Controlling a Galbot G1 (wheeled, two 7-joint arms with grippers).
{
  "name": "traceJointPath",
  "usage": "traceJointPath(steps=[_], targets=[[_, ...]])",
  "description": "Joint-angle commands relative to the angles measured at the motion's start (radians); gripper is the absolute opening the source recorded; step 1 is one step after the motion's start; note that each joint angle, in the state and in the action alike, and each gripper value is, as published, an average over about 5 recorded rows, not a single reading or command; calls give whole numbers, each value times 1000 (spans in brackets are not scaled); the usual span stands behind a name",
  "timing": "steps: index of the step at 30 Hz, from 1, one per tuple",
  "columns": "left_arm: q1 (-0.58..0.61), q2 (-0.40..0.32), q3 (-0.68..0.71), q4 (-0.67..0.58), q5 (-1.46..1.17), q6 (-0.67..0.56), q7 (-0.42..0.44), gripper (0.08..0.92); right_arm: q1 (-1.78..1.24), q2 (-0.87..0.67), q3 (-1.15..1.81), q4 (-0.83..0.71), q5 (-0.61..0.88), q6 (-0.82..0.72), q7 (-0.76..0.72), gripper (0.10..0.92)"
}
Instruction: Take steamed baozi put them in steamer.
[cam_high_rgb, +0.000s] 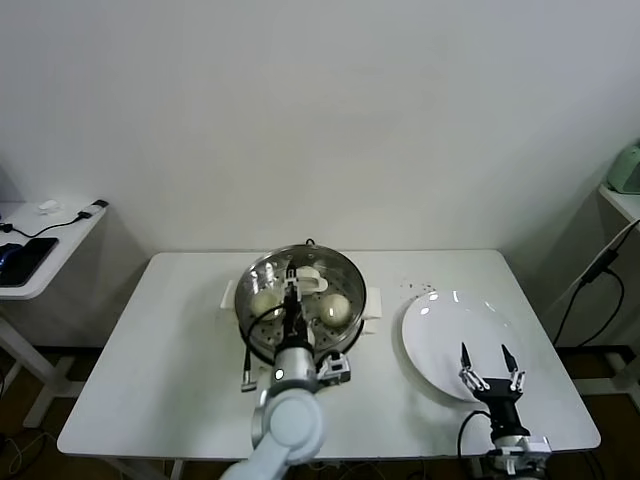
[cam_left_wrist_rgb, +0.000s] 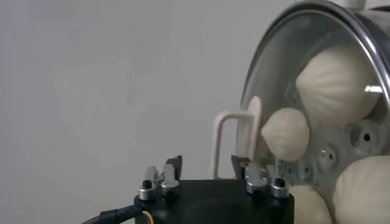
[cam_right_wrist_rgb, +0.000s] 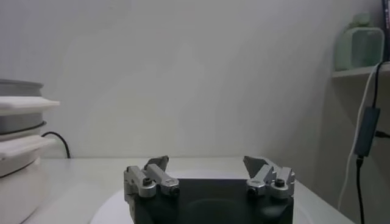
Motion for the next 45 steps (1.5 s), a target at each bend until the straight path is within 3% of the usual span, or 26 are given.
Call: traceJointPath(steps=[1,5,10,15,19,23,32,45], targets=[[77,67,-5,-224,-298,-84,-94,590,3,3,-4,1,-2,-11,-1,823],[146,76,-87,-275,-595,-231,-220,711,-3,5,-11,7,15,-15,18,823],[236,70,-326,-315,-1118,-467,-361,809,-27,-4,-11,23,31,-11,20,823],[337,61,-652,-324,-1649,-619,-361,822,-48,-19,-10,35,31,-17,2,823],[415,118,-816,-244,-1893,-702,-331,823,-54,-23,-11,35,26,-18,-8,823],[467,173,-821,-133,-1944,-796,-317,823,-55,-25,-12,29,24,-13,-11,823],[484,190,-747,142,-1873,-999,-297,823,-57,-28,-13,15,-6,-47,-15,823],[499,175,-706,208,-1816,-1076,-275,823,-49,-23,-20,7,-8,-54,-12,822]])
